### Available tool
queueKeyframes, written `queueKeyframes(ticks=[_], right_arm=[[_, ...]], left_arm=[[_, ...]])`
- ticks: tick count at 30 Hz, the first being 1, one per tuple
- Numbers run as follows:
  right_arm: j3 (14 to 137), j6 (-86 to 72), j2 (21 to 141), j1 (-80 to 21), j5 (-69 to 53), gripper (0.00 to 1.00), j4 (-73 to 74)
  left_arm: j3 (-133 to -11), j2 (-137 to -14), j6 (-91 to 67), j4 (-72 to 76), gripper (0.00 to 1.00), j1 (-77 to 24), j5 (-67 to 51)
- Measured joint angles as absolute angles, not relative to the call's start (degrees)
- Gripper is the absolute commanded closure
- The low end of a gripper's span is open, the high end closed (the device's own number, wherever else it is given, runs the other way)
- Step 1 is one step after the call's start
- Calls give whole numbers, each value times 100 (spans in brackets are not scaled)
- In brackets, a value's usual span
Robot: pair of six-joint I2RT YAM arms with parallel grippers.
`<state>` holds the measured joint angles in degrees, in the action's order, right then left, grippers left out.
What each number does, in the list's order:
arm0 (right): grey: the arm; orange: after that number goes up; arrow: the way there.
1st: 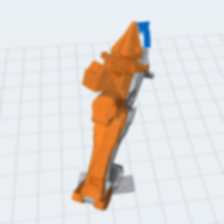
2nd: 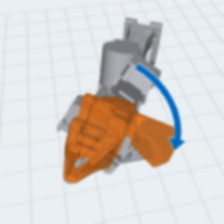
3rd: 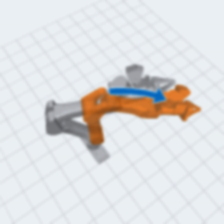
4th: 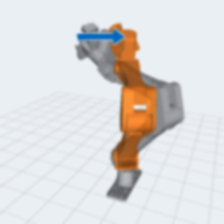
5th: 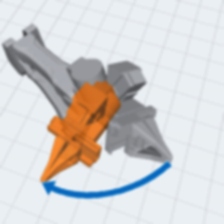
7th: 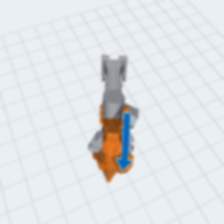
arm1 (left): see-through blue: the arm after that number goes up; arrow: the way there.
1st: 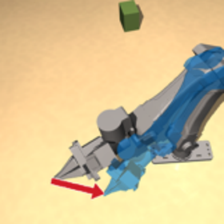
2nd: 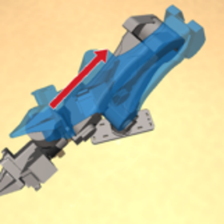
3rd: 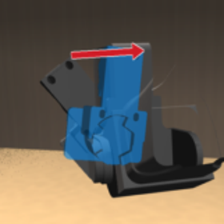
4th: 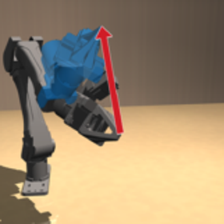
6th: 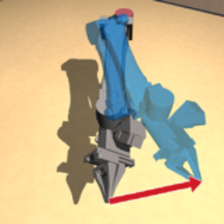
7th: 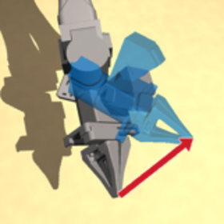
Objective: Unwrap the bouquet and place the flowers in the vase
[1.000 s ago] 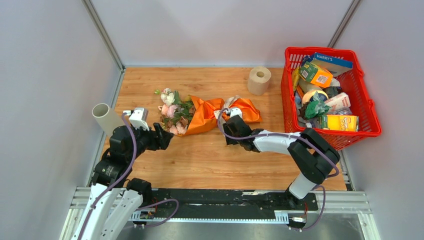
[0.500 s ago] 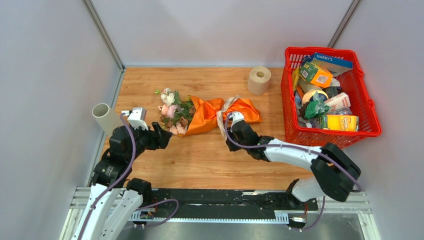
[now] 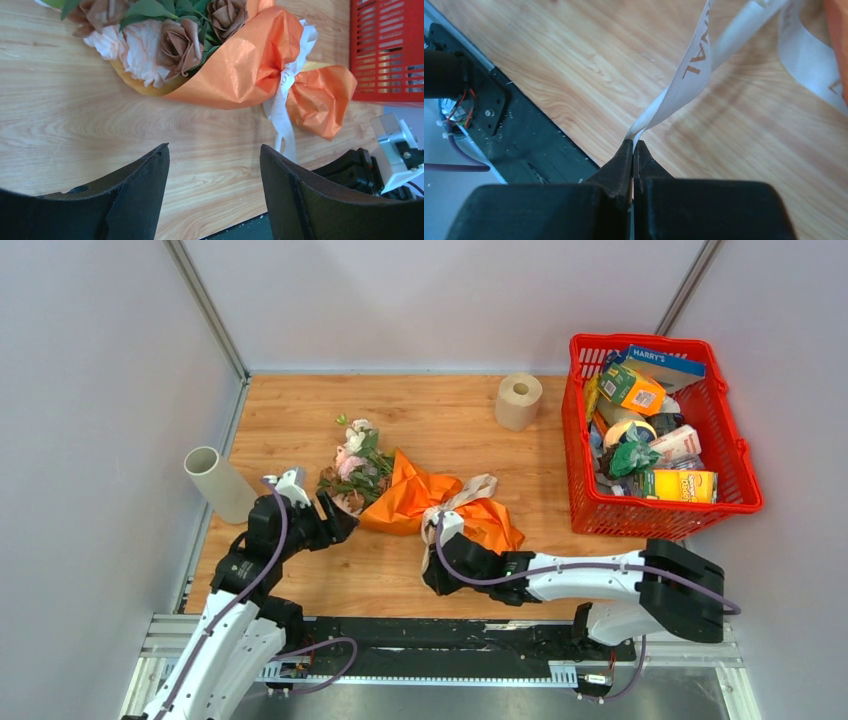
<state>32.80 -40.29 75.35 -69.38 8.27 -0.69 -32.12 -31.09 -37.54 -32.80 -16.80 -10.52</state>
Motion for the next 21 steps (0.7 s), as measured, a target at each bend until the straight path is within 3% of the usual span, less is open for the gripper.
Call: queueKeyframes(ticks=[5,8,12,16,21], right_arm=[[3813,-4233,8103,-7400,952,65,-106],[4104,-4187,8066,-7500,1087,52,-23],[4185,-3948,7472,-7472,1577,48,390],[4180,-3653,6606,-7229,2091,51,685],[3955,-3074,5970,-6184,2366,52,552]], left_arm=[[-2648,-2740,-4158,-2882,26,-1680,-1214],[-2311,-2707,-4353,-2530,25,-1680,-1406],[-2045,-2794,-4515,-2156,23,-1682,-1601],[-1953,-3048,-4657,-1653,23,-1686,-1708],[-1730,-3498,-4847,-849,23,-1702,-1817]])
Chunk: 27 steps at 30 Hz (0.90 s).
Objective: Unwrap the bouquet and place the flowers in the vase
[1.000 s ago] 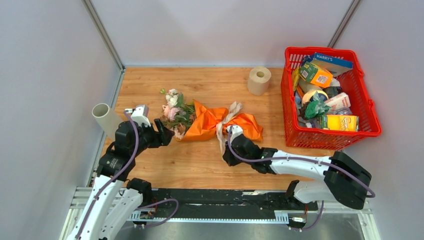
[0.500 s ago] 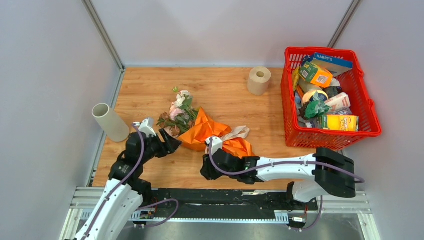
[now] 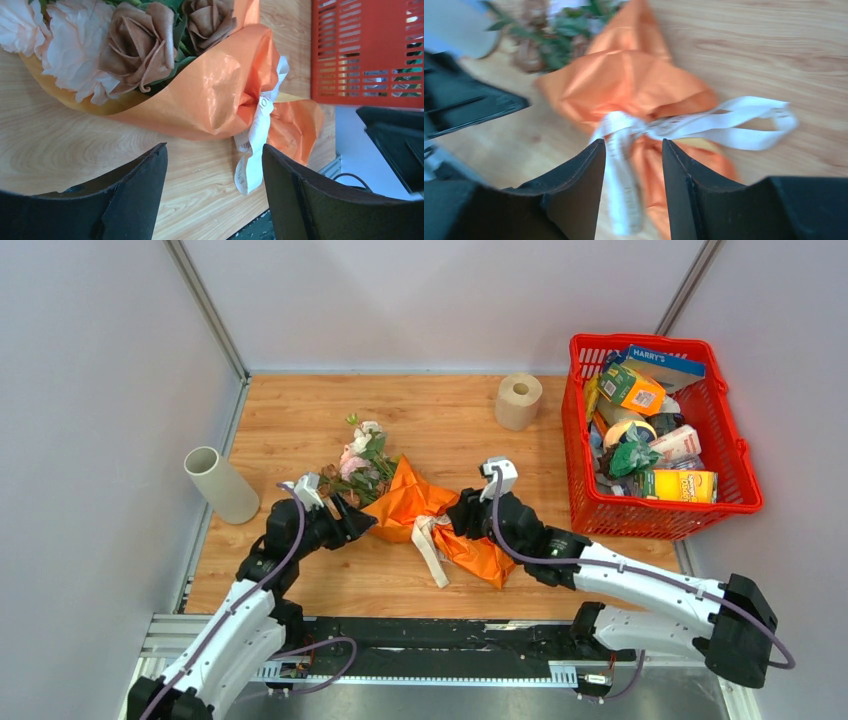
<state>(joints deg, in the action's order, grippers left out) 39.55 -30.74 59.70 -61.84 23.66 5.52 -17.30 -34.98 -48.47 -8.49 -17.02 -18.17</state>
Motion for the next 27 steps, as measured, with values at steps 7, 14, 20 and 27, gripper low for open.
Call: queueKeyframes(ticks=[7,14,20,27], right_arm=[[3625,-2471,6318,-4427,1376,46,419],[3376,-2134,6792,-3811,-110,50,189],[2939,-2001,6770,-3820,-779,51,62],[3061,-1791,6731,-3820,-711,37,71]], left_arm=[[-1546,-3977,-5074,-132,19,-1826,-1769],[-1481,-4289,-5288,360,18,-2488,-1413],[-1396,-4641,-5419,596,19,-3092,-867],[-1356,-5017,-5723,840,22,-3168,-285]])
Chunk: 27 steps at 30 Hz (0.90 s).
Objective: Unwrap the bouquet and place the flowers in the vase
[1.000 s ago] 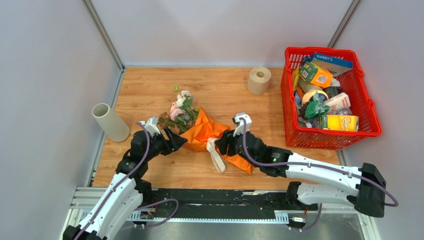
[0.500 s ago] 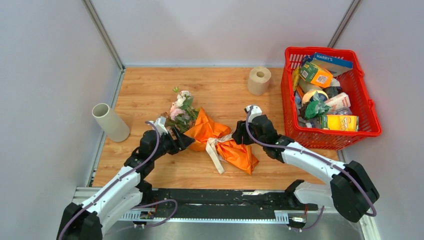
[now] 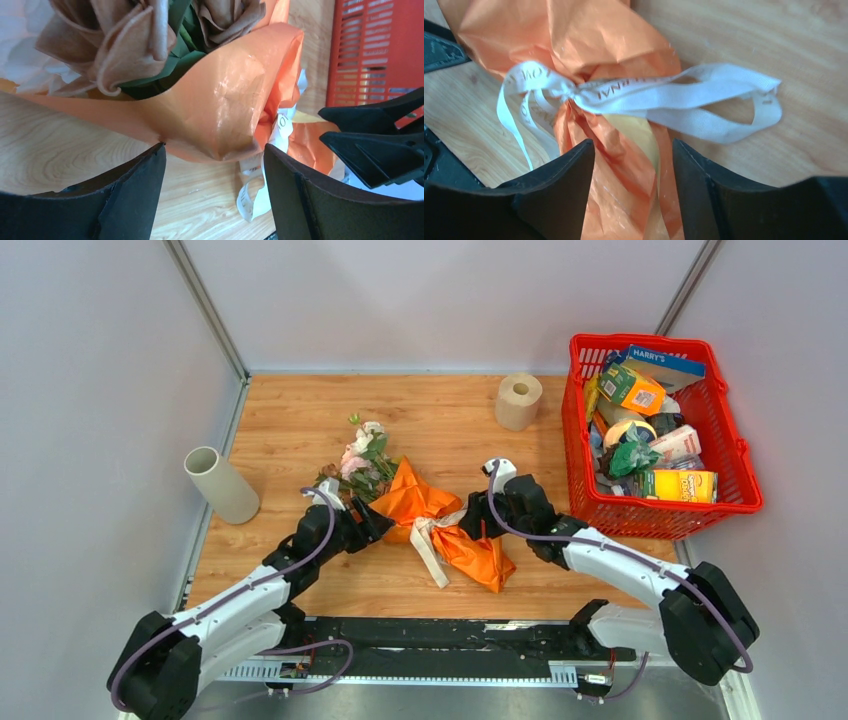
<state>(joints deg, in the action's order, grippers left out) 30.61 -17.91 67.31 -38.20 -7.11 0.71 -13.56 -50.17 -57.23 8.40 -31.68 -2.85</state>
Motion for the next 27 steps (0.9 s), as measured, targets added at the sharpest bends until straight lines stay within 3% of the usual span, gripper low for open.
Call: queueKeyframes(ticks=[3,5,10,16,18,27], right_arm=[[3347,-1669,6748,-3820,-578,38,104],[3546,-1597,6753,-3820,-561,42,148],[3883,-1457,6901,-3844,-829,42,163],[4110,-1444,7312,-3968,-1072,42,388],[4110,-1444,7369,-4088,-1103,43,414],[4110,-1520,7201,-4757,-519,43,602]], left_arm=[[-1354,-5019,-5889,937,27,-3192,-67],[-1354,-5063,-6001,1015,35,-3192,56],[-1330,-5249,-6198,1179,70,-3232,154],[-1107,-5251,-6344,1308,95,-3310,209],[-952,-5166,-6410,1354,100,-3339,239],[-631,-4460,-6429,1256,100,-3367,336]])
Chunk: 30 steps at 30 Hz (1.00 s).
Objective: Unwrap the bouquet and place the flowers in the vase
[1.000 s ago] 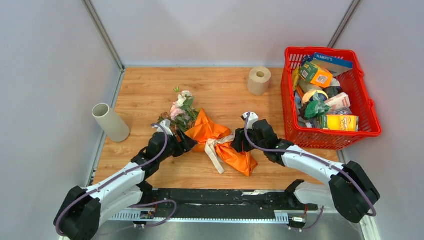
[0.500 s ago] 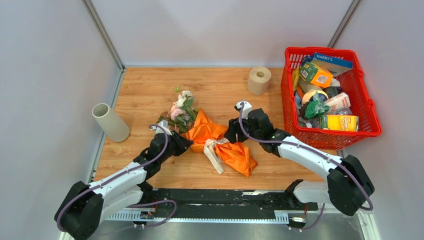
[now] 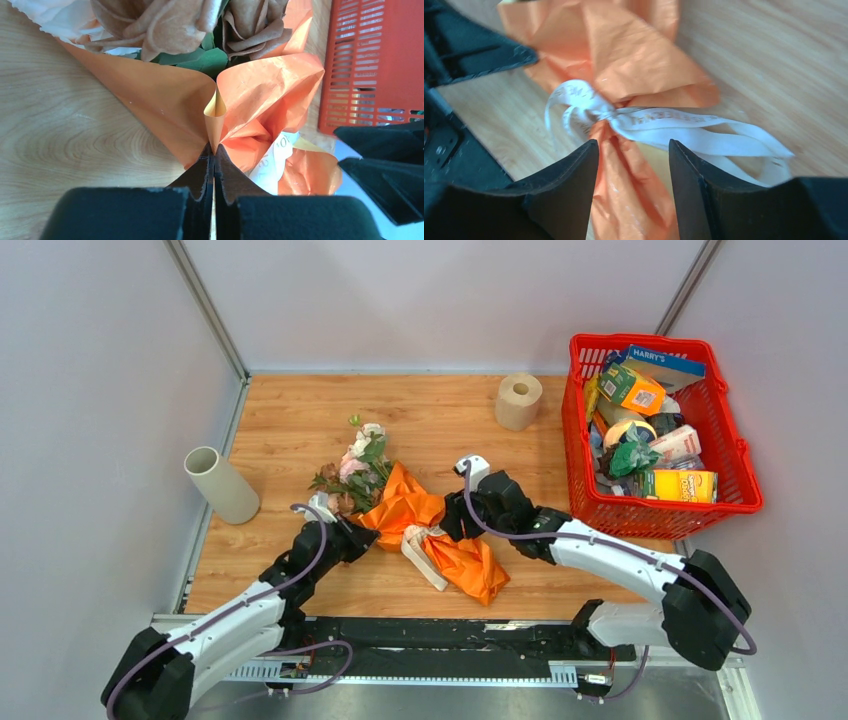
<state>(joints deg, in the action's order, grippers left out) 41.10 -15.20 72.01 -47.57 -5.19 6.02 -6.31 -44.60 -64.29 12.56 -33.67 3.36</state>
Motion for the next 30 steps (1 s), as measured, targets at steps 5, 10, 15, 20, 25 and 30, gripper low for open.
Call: queueKeyframes(ticks=[5,10,15,20,25,30], right_arm=[[4099,-1994,6796,-4600,554,43,775],[3846,-3433,6307,-4244,1625,44,1105],[3625,-4882,6193,-4169,1938,45,1570],[3632,-5612,6477,-4169,2259,45,1734],[3636,-5966,7057,-4171,2373,39,1745],[3618,-6241,7185,-4171,2370,39,1678]], left_arm=[[-624,-4230,-6399,1085,100,-3367,390],[-563,-4233,-6357,1085,100,-3367,390],[-552,-4233,-6326,1090,100,-3369,386],[-528,-4193,-6283,1087,100,-3374,388],[-528,-4193,-6246,1013,100,-3374,388],[-528,-4134,-6246,891,100,-3374,390]])
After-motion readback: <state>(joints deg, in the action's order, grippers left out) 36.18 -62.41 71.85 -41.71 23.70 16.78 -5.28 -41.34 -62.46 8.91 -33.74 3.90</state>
